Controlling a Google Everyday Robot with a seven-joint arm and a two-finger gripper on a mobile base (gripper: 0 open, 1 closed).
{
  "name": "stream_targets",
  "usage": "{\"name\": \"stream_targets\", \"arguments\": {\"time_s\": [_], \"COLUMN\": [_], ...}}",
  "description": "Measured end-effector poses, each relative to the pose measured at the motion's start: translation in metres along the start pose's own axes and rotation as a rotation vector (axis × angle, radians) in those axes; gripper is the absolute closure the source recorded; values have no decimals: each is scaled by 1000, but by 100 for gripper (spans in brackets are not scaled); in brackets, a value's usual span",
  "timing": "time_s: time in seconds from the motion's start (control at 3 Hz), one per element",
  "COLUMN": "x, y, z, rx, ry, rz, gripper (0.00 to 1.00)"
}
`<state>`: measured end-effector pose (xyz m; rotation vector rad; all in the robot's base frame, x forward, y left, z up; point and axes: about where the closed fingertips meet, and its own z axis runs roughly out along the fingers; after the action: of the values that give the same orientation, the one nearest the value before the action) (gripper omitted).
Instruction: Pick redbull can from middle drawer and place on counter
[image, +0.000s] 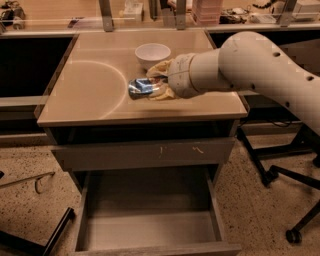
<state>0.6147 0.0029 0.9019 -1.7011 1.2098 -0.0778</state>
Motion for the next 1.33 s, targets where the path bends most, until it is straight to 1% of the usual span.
{"name": "stream_targets", "arguments": {"time_s": [0.33,0.67,1.0,1.33], "x": [16,27,29,29], "y": [-10,11,37,38], "z": [20,38,55,56], "rx": [-45,-107,-147,-149], "ry": [-31,-102,-150,-152], "rz": [51,144,218,221], "gripper": [100,100,100,82]}}
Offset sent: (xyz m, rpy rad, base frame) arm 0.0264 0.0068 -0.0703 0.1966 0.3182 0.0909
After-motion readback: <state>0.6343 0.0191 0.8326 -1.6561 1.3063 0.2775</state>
